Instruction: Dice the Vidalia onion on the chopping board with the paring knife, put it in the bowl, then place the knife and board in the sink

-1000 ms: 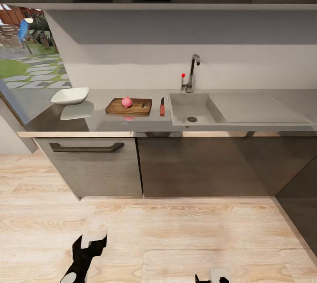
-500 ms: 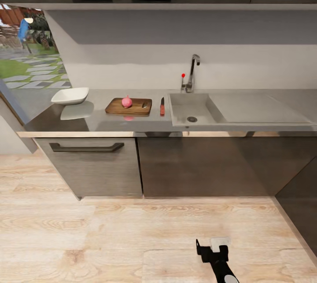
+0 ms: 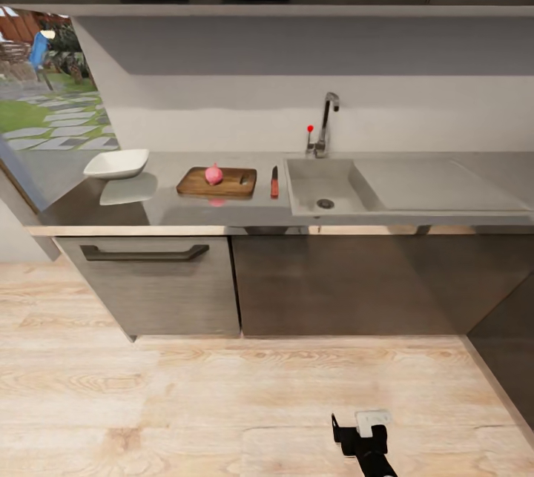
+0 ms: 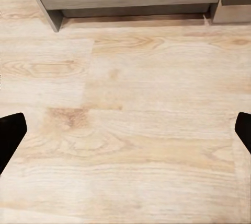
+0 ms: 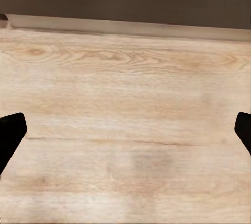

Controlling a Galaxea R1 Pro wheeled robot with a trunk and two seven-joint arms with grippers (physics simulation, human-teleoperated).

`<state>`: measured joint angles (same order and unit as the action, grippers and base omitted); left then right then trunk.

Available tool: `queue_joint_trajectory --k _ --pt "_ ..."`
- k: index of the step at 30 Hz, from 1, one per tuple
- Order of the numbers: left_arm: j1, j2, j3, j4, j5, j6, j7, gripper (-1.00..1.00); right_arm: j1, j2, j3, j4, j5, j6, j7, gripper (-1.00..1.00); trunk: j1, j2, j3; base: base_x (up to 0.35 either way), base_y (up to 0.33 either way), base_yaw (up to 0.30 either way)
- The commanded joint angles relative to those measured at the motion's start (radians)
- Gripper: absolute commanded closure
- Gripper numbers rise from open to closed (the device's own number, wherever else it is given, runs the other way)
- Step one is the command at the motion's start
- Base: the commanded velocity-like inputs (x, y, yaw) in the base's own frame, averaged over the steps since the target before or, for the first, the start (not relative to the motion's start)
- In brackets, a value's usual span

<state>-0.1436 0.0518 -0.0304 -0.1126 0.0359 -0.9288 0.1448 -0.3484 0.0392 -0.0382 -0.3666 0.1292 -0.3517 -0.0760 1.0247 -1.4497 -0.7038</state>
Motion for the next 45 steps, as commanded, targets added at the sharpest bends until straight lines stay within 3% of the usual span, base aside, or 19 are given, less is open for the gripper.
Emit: queue_joint_trajectory --k 1,11,28,38,45 --pt "-0.001 0.000 -0.004 0.001 0.003 -0.002 0.002 -1.00 0.000 0.001 -0.004 0.001 0.010 -0.003 -0.005 -1.00 0.000 0.000 -0.001 0.247 0.140 0.000" --pt "-0.001 0.001 -0.004 0.000 0.004 -0.002 0.002 -1.00 -0.001 0.001 -0.005 0.002 0.010 -0.003 -0.006 -1.00 0.000 0.000 -0.001 0.193 0.230 0.000" --pt "-0.001 0.002 -0.005 0.001 0.004 -0.002 0.003 -1.00 0.000 0.001 -0.005 0.003 0.010 -0.003 -0.006 -1.00 0.000 0.000 -0.001 -0.196 0.231 0.000" --pt "-0.001 0.002 -0.004 -0.001 0.005 -0.002 0.004 -1.00 -0.001 0.001 -0.005 0.003 0.010 -0.002 -0.006 -1.00 0.000 0.000 -0.001 -0.022 0.291 0.000" --pt "0.000 0.001 -0.005 0.000 0.005 -0.001 0.004 -1.00 0.000 0.001 -0.005 0.003 0.010 -0.003 -0.005 -1.00 0.000 0.000 -0.001 0.009 0.056 0.000"
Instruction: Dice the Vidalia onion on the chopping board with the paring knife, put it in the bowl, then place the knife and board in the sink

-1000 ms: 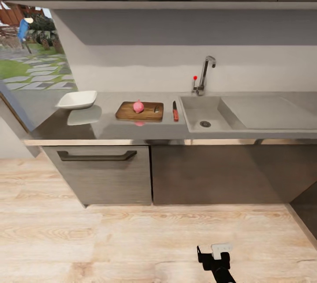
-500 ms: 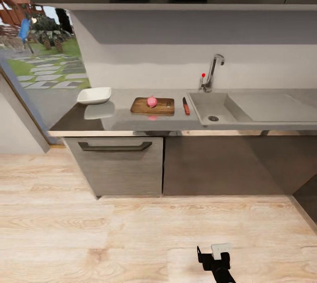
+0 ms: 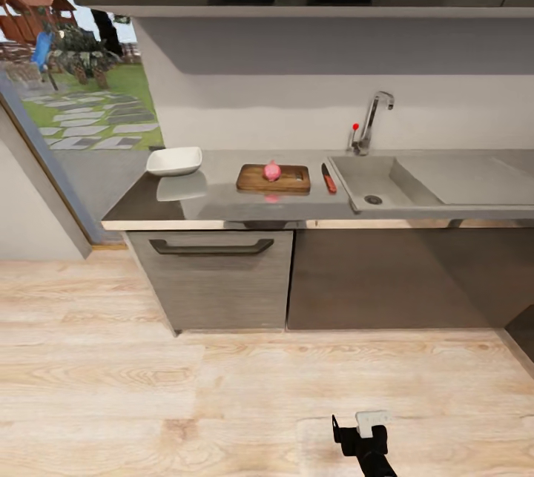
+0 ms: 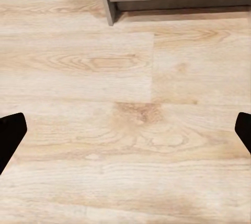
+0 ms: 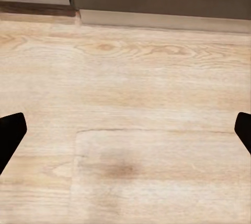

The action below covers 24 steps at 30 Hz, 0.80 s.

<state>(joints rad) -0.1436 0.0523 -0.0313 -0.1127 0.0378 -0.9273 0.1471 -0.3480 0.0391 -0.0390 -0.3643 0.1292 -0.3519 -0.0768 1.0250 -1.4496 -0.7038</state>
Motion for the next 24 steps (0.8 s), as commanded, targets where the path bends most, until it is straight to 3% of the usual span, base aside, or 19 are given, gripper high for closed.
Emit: queue_joint_trajectory --k 1,9,20,24 --pt "-0.001 0.000 -0.004 0.001 0.004 -0.002 0.002 -1.00 -0.001 0.001 -0.004 0.001 0.010 -0.002 -0.004 -1.00 0.000 0.000 -0.001 0.114 0.006 0.000" --pt "-0.001 0.000 -0.004 0.000 0.004 -0.002 0.002 -1.00 -0.001 0.001 -0.004 0.001 0.010 -0.002 -0.004 -1.00 0.000 0.000 -0.001 0.245 0.001 0.000" --pt "0.000 0.000 -0.004 0.005 0.004 -0.002 0.000 -1.00 -0.001 0.002 -0.005 0.000 0.010 -0.002 -0.010 -1.00 0.000 0.000 -0.001 0.023 0.000 0.000" --pt "0.000 0.000 -0.007 0.006 0.004 -0.004 0.000 -1.00 -0.002 0.004 -0.009 -0.110 0.010 0.073 -0.063 -1.00 0.000 0.000 -0.001 -0.173 0.000 0.000"
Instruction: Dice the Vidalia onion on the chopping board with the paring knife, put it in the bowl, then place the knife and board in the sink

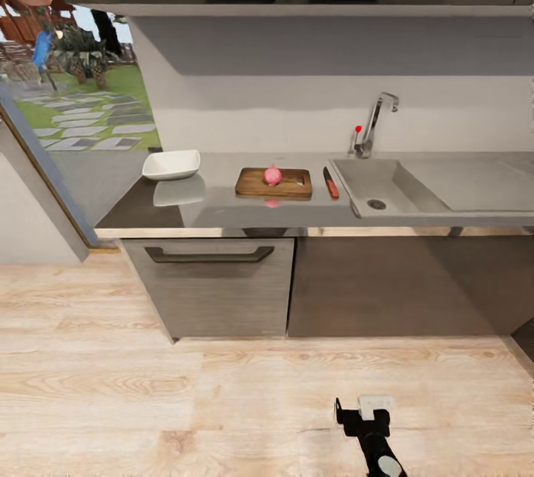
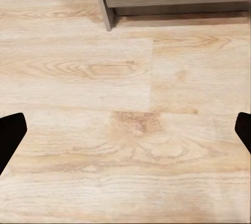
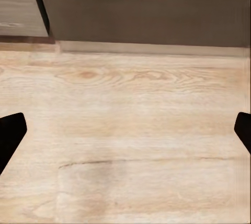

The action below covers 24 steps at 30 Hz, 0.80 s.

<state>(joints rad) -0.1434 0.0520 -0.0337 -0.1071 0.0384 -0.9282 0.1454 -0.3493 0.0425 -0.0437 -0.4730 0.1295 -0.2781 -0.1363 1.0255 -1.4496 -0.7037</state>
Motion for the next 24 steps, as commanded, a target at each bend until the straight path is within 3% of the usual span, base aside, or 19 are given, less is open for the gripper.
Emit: queue_joint_trajectory --k 1,6,11,12,13,15,19,24 --pt "0.000 0.000 -0.004 0.002 0.004 -0.003 0.002 -1.00 0.000 0.001 -0.005 -0.087 0.010 0.087 -0.021 -1.00 -0.001 0.000 -0.001 -0.294 0.000 0.000" --pt "0.000 0.000 -0.005 0.008 0.004 -0.003 0.002 -1.00 0.000 0.001 -0.006 -0.378 0.009 0.421 -0.038 -1.00 -0.001 0.000 -0.001 -0.296 0.000 0.000" --pt "-0.001 0.000 -0.005 0.009 0.004 -0.003 0.001 -1.00 0.000 0.000 -0.009 -0.592 0.010 0.569 -0.045 -1.00 -0.001 0.000 -0.001 -0.103 0.000 0.000" --pt "-0.001 0.000 -0.005 0.009 0.003 -0.003 0.001 -1.00 -0.001 -0.001 -0.009 -0.636 0.010 0.615 -0.049 -1.00 -0.001 0.000 -0.001 -0.027 0.000 0.000" --pt "-0.001 0.000 -0.005 0.009 0.004 -0.003 0.001 -1.00 -0.005 -0.001 -0.010 -0.720 0.010 0.718 -0.057 -1.00 -0.001 0.000 -0.001 -0.011 0.000 0.000" --pt "-0.001 0.000 -0.005 0.009 0.004 -0.002 0.000 -1.00 -0.015 -0.001 -0.011 -0.809 0.010 0.806 -0.062 -1.00 -0.001 0.000 -0.001 -0.006 0.000 0.000" --pt "0.000 0.000 -0.005 0.010 0.004 -0.002 0.000 -1.00 -0.069 -0.002 -0.011 -0.953 0.011 0.922 -0.079 -1.00 -0.001 0.000 -0.001 -0.001 0.000 0.000" --pt "-0.001 0.000 -0.005 0.011 0.004 -0.001 0.000 -1.00 -0.191 -0.002 -0.011 -1.009 0.012 1.063 -0.087 -1.00 -0.001 0.000 -0.001 0.000 0.000 0.000"
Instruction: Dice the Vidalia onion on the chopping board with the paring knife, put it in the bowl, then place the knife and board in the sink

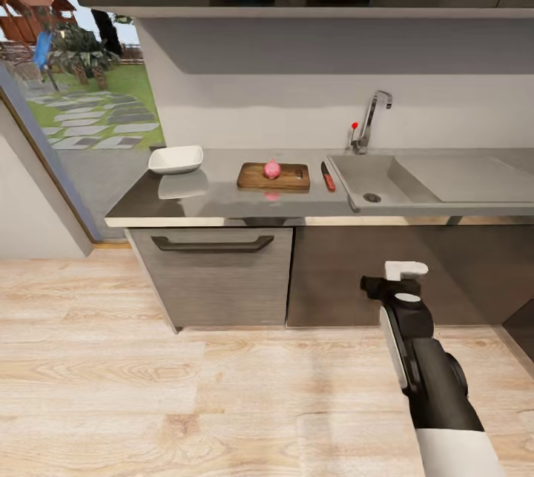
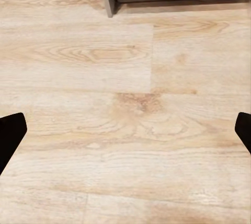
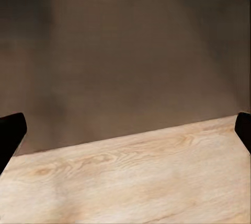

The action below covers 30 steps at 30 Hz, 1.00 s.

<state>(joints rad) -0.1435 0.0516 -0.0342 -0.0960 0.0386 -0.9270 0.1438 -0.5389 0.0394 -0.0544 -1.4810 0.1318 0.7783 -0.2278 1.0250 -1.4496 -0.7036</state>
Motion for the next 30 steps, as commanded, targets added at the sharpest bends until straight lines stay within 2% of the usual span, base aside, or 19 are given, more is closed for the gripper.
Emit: queue_joint_trajectory --k 1,7,8,11,17,20,23,27,30 --pt "-0.001 0.000 -0.004 0.001 0.004 -0.003 0.002 -1.00 -0.015 0.001 -0.001 -0.002 0.009 0.014 0.004 -1.00 0.000 0.000 -0.001 0.000 0.000 0.000" --pt "-0.001 -0.001 -0.004 0.002 0.004 -0.003 0.001 -1.00 -0.175 0.002 0.001 -0.005 0.004 0.145 0.006 -1.00 0.000 0.000 -0.001 0.000 0.000 0.000" --pt "-0.001 -0.001 -0.004 0.002 0.004 -0.003 0.001 -1.00 -0.252 0.002 0.001 -0.005 0.003 0.179 0.008 -1.00 0.000 0.000 -0.001 0.000 0.000 0.000" --pt "0.000 -0.001 -0.003 0.002 0.004 -0.003 0.001 -1.00 -0.360 0.003 0.001 0.002 0.000 0.198 0.008 -1.00 0.000 0.000 -0.001 0.028 0.006 0.000" --pt "-0.001 -0.001 -0.002 0.002 0.004 -0.002 0.002 -1.00 -0.484 0.006 0.002 0.049 -0.002 0.208 0.010 -1.00 0.000 0.000 -0.001 0.189 0.096 0.000" --pt "-0.001 -0.001 -0.001 0.002 0.004 -0.002 0.003 -1.00 -0.560 0.007 0.003 0.122 -0.008 0.208 0.011 -1.00 0.000 0.000 -0.001 0.266 0.156 0.000" --pt "-0.001 0.000 -0.001 0.002 0.004 -0.001 0.003 -1.00 -0.644 0.006 0.004 0.268 -0.025 0.205 0.043 -1.00 0.000 0.000 -0.001 0.275 0.185 0.000" --pt "-0.001 0.000 -0.001 0.003 0.004 -0.001 0.004 -1.00 -0.707 0.003 0.005 0.394 -0.031 0.203 0.119 -1.00 0.000 0.000 -0.001 0.276 0.201 0.000" --pt "-0.001 0.000 -0.002 0.012 0.004 0.004 0.005 -1.00 -0.727 0.003 0.005 0.432 -0.032 0.202 0.151 -1.00 0.000 0.000 -0.001 0.270 0.208 0.000"
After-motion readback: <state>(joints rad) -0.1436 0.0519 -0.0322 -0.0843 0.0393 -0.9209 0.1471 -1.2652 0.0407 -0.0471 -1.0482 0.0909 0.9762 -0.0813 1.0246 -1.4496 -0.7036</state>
